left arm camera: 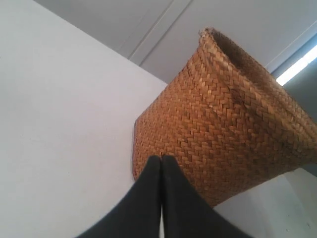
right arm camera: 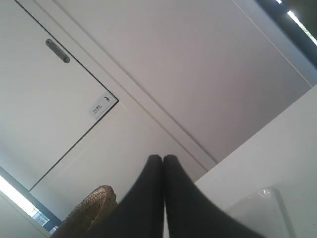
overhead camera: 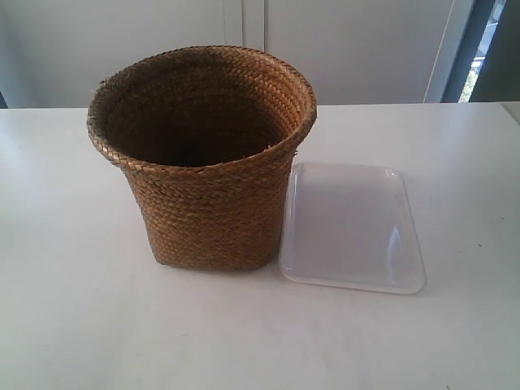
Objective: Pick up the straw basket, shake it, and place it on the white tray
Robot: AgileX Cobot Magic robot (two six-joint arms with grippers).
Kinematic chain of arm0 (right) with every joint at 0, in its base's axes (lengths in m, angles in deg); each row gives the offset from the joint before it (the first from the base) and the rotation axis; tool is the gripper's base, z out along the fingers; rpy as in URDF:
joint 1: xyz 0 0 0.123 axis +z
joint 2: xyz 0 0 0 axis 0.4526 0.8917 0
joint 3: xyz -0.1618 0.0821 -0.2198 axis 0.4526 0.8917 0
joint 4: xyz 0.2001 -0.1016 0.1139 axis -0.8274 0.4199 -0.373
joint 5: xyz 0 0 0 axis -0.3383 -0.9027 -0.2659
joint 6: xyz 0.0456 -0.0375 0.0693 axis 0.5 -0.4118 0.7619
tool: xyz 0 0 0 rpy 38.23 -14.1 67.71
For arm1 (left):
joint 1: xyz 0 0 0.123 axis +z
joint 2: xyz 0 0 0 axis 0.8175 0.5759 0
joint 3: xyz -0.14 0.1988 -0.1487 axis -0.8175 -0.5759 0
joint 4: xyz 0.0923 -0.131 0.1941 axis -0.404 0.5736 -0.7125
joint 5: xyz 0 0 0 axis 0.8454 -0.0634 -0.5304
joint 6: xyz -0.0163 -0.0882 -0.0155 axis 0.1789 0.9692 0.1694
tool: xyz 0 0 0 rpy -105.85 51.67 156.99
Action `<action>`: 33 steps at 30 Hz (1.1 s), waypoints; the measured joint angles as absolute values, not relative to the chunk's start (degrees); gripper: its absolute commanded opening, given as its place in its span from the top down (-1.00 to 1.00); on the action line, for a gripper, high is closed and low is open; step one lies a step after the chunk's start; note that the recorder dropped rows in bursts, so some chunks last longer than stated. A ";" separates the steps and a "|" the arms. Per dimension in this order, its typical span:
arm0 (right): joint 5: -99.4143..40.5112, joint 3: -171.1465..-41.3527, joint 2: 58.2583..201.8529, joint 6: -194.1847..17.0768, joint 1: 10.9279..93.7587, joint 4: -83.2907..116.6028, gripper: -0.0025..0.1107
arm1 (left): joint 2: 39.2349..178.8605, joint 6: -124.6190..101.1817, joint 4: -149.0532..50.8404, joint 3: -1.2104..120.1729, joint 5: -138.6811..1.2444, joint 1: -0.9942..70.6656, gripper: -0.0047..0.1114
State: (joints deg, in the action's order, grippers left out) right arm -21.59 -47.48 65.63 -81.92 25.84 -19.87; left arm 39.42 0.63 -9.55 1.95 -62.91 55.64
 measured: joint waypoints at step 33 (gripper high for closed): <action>-49.46 -86.94 114.31 -100.60 25.84 -19.86 0.96 | 93.38 -13.43 -18.17 50.28 -47.66 55.64 0.92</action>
State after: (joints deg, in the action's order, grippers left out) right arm -49.46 -86.94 114.31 -100.60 25.84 -19.86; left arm 93.38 -13.43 -18.17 50.28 -47.66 55.64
